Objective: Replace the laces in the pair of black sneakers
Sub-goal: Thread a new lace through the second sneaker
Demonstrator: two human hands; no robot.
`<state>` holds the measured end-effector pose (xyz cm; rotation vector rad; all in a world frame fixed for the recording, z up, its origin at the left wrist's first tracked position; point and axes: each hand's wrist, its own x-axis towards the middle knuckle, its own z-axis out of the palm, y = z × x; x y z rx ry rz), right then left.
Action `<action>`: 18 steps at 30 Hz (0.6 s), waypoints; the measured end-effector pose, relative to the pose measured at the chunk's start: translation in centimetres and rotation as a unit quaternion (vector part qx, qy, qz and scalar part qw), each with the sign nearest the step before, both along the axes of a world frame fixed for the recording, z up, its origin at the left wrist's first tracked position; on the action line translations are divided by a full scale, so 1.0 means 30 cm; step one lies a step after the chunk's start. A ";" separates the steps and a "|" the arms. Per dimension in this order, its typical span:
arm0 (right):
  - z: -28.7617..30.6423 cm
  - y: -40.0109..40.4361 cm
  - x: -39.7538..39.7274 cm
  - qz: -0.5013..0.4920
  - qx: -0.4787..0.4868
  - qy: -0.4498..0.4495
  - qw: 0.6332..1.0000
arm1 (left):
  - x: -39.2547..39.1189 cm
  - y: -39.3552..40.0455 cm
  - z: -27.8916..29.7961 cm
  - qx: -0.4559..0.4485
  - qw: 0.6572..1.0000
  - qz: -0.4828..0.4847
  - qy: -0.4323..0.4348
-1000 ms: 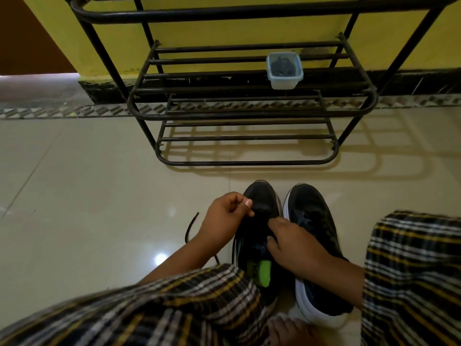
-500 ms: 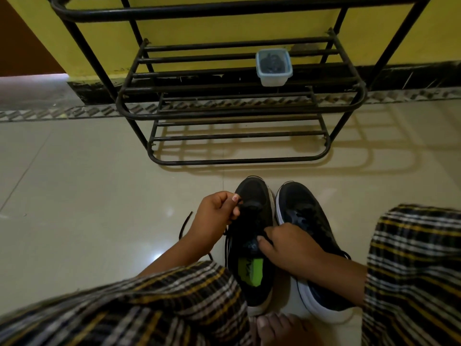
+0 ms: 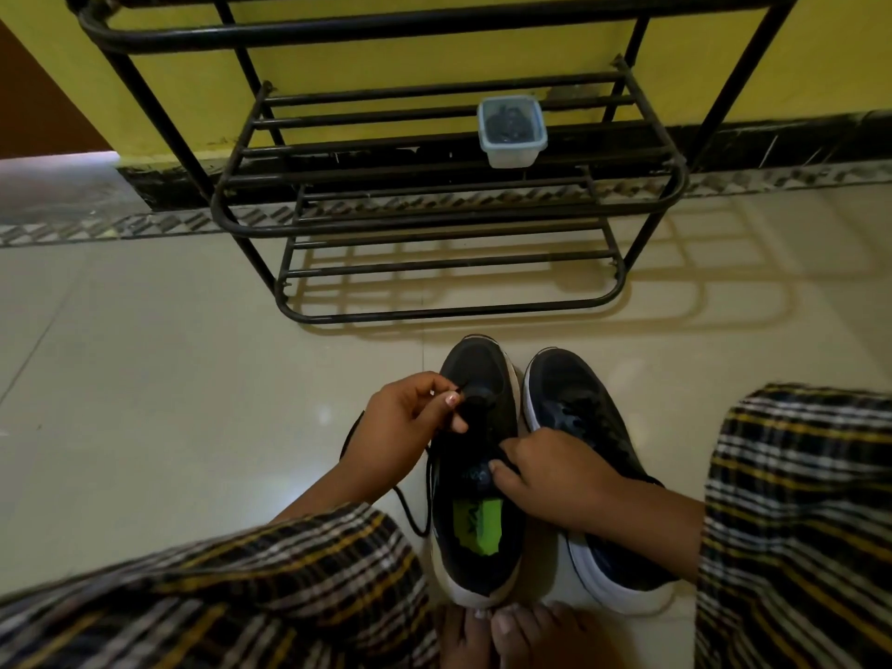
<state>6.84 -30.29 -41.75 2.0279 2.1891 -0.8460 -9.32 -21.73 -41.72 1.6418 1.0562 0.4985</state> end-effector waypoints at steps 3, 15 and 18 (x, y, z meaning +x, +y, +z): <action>0.004 0.000 -0.002 0.003 -0.005 -0.001 1.000 | -0.001 0.006 -0.016 0.050 0.998 -0.017 0.045; -0.008 0.008 -0.014 0.013 0.000 0.057 0.998 | 0.006 0.003 -0.022 0.182 0.959 -0.037 0.215; -0.010 0.010 -0.012 0.016 0.002 0.056 0.998 | 0.009 0.007 -0.024 0.175 0.957 -0.046 0.227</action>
